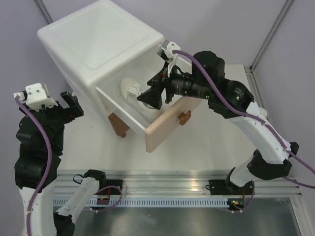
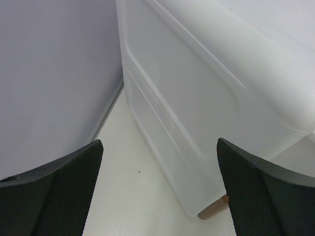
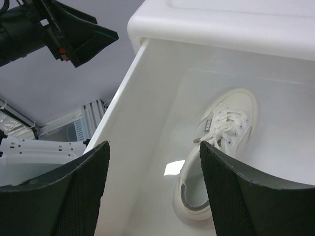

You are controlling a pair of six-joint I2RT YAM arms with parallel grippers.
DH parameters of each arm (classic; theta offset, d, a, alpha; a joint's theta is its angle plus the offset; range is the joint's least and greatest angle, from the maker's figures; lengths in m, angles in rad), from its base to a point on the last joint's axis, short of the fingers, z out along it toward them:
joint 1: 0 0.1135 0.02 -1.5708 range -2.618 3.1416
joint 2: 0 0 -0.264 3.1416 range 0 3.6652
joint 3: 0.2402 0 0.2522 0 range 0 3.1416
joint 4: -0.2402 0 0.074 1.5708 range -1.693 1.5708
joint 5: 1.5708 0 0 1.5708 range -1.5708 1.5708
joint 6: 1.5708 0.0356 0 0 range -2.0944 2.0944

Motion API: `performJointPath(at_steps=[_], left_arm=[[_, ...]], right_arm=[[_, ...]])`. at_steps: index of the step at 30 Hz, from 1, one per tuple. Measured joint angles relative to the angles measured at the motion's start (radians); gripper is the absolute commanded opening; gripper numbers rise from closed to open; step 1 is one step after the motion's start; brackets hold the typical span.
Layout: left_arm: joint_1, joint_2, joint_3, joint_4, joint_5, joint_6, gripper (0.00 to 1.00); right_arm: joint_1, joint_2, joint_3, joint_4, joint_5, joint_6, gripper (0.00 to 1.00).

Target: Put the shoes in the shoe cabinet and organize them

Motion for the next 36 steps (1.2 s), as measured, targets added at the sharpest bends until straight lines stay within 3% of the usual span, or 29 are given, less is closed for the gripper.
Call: performJointPath(at_steps=[7,16,22,27,36], left_arm=[[0.000,0.000,0.026,-0.003,-0.010,0.002,1.00],[0.000,0.000,0.042,-0.003,-0.019,0.009,1.00],[0.000,-0.002,0.042,-0.003,-0.009,0.010,1.00],[0.000,-0.004,0.042,-0.004,0.031,0.009,1.00],[0.000,-0.048,0.042,-0.010,0.057,0.009,1.00]], right_arm=[[0.000,-0.060,-0.005,0.046,0.246,0.013,0.84],[0.000,-0.221,-0.041,0.131,0.772,0.026,0.90],[-0.026,-0.199,-0.014,0.112,1.041,0.067,0.89],[-0.176,-0.127,0.003,0.020,1.066,0.176,0.88],[-0.580,-0.107,-0.100,-0.072,0.911,0.362,0.88]])
